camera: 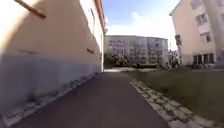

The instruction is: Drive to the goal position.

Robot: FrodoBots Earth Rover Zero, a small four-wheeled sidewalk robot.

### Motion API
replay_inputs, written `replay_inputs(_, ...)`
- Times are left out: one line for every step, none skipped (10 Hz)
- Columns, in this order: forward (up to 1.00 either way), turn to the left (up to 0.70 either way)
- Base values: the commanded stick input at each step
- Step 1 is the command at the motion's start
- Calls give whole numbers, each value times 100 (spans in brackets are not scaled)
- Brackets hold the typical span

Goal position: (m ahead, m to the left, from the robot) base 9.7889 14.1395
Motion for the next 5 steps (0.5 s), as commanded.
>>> replay_inputs(85,-34)
replay_inputs(85,-34)
replay_inputs(85,-20)
replay_inputs(85,-5)
replay_inputs(85,0)
